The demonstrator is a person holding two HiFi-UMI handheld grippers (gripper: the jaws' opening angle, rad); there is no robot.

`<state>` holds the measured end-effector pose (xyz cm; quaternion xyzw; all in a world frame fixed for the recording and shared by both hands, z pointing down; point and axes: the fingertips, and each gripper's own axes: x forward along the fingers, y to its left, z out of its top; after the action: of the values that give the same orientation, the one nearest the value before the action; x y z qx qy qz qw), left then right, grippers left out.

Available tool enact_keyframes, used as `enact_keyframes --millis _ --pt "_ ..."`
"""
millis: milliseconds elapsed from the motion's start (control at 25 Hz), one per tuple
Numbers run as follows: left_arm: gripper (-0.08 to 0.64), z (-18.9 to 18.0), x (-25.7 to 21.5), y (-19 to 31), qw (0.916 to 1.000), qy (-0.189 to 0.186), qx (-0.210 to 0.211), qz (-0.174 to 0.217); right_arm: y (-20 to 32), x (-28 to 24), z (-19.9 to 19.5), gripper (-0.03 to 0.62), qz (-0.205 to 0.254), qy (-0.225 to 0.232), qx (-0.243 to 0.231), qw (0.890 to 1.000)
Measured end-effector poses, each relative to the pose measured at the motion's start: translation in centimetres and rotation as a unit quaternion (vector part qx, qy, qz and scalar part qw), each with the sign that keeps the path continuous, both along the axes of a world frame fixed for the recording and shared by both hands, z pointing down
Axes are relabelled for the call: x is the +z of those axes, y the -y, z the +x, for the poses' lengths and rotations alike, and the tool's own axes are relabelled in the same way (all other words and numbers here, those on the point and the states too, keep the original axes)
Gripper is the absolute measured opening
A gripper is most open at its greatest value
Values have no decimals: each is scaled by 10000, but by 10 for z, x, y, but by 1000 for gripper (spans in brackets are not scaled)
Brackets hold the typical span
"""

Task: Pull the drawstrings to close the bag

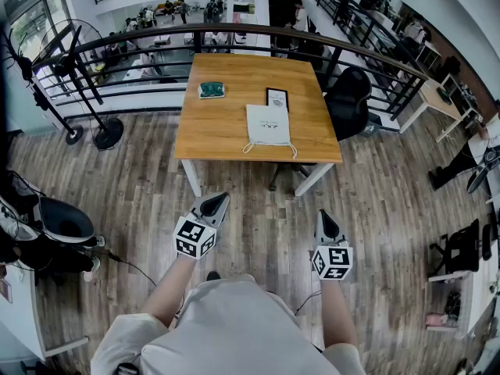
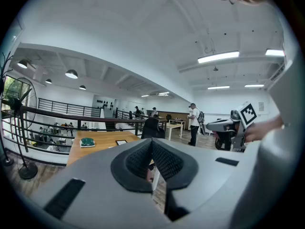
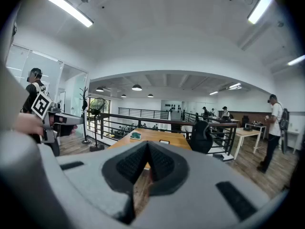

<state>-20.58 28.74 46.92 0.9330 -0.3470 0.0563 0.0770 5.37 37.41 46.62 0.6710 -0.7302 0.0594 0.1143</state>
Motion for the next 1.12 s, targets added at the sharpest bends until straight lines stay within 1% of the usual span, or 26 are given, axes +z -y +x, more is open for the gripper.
enact_keyframes --millis 360,720,920,1120 --pt "-6 6 -2 0 10000 4 -40 15 2 -1 6 0 34 60 -12 10000" --pt "-6 19 -3 -2 10000 -39 -60 12 2 -4 13 0 146 207 -181 9995" --pt "-6 26 0 -5 9999 -61 -83 28 1 2 22 0 85 255 -177 9995" --pt "-6 31 5 -10 9998 -57 -184 -13 -2 4 25 0 79 224 -367 9990"
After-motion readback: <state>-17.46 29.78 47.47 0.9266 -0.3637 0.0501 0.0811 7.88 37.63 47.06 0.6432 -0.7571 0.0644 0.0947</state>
